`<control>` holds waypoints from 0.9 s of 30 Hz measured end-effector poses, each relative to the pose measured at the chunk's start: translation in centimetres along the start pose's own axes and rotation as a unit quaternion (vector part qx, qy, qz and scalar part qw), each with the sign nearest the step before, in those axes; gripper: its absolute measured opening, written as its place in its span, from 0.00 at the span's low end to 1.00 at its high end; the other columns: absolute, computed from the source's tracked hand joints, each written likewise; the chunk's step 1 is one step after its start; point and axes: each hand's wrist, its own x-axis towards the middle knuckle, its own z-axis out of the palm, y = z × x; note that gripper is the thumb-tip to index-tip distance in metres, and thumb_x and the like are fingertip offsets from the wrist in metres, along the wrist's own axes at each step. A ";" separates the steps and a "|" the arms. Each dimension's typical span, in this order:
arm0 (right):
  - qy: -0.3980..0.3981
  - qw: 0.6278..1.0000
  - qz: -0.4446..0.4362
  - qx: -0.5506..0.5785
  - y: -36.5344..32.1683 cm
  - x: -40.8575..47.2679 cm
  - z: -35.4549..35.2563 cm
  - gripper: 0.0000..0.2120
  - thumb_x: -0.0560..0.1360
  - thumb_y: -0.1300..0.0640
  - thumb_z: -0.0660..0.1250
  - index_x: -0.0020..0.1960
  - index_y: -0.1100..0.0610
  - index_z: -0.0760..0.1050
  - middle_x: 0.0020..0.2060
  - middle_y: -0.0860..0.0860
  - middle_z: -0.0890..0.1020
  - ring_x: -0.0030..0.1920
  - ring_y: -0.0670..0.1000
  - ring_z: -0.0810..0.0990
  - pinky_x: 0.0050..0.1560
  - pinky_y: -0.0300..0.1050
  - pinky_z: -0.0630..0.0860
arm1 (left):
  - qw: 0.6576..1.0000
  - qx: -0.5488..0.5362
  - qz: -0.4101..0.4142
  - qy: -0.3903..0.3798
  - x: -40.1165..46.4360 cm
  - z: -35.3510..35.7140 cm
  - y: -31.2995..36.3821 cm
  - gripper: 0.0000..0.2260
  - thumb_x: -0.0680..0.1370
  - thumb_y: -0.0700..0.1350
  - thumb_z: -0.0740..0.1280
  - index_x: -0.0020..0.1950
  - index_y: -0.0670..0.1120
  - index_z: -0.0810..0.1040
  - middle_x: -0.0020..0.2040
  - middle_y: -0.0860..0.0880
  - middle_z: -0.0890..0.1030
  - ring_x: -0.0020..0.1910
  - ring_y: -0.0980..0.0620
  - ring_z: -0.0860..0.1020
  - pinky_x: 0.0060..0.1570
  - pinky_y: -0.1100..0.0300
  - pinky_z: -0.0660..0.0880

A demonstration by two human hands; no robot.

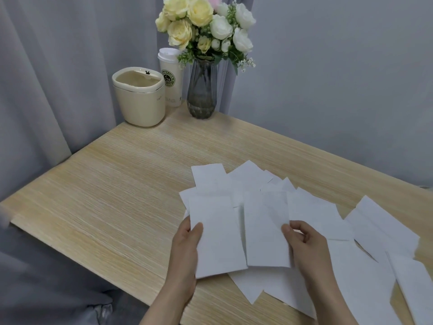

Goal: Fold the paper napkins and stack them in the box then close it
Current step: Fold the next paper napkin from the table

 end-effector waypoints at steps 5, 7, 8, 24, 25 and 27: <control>0.011 1.000 -0.002 0.016 0.2 0.1 -1.0 0.07 0.78 0.58 0.64 0.44 0.57 0.79 0.29 0.58 0.71 0.31 0.51 0.67 0.33 0.43 0.63 | 1.000 0.010 -0.011 -0.006 -0.1 1.2 -0.6 0.11 0.84 0.46 0.59 0.61 0.53 0.79 0.54 0.53 0.85 0.53 0.52 0.83 0.52 0.51 0.78; 0.000 0.999 -0.003 0.035 0.2 -0.1 -1.0 0.07 0.79 0.58 0.63 0.44 0.57 0.79 0.26 0.53 0.73 0.28 0.48 0.69 0.32 0.41 0.63 | 1.000 0.014 -0.014 -0.010 0.0 1.2 -0.5 0.12 0.84 0.46 0.59 0.61 0.53 0.79 0.54 0.53 0.85 0.53 0.52 0.83 0.54 0.51 0.77; -0.011 0.999 -0.004 0.045 0.2 -0.3 -0.9 0.07 0.79 0.58 0.63 0.45 0.57 0.79 0.25 0.50 0.74 0.26 0.45 0.71 0.32 0.40 0.64 | 1.000 0.017 -0.016 -0.013 0.1 1.2 -0.4 0.12 0.84 0.47 0.59 0.61 0.53 0.79 0.54 0.53 0.85 0.53 0.52 0.83 0.55 0.51 0.77; -0.112 0.993 -0.030 0.037 -0.2 -2.2 5.0 0.08 0.78 0.59 0.64 0.42 0.55 0.79 0.26 0.55 0.72 0.29 0.49 0.69 0.34 0.42 0.64 | 0.999 0.039 -0.035 0.002 0.0 1.2 0.0 0.16 0.83 0.54 0.58 0.61 0.49 0.80 0.57 0.50 0.84 0.60 0.49 0.80 0.66 0.42 0.71; -0.112 0.993 -0.031 0.035 -0.2 -2.3 5.2 0.08 0.78 0.59 0.64 0.42 0.54 0.79 0.25 0.54 0.72 0.29 0.48 0.68 0.33 0.41 0.64 | 0.999 0.035 -0.041 0.003 0.0 1.2 0.0 0.16 0.83 0.54 0.58 0.61 0.49 0.80 0.57 0.50 0.84 0.60 0.48 0.80 0.66 0.42 0.71; -0.107 0.993 -0.031 0.032 -0.2 -2.5 5.4 0.08 0.78 0.59 0.63 0.43 0.54 0.79 0.24 0.52 0.72 0.27 0.47 0.68 0.32 0.40 0.64 | 0.998 0.030 -0.047 0.003 0.0 1.2 0.0 0.16 0.83 0.54 0.58 0.62 0.49 0.79 0.58 0.49 0.83 0.60 0.48 0.80 0.66 0.42 0.72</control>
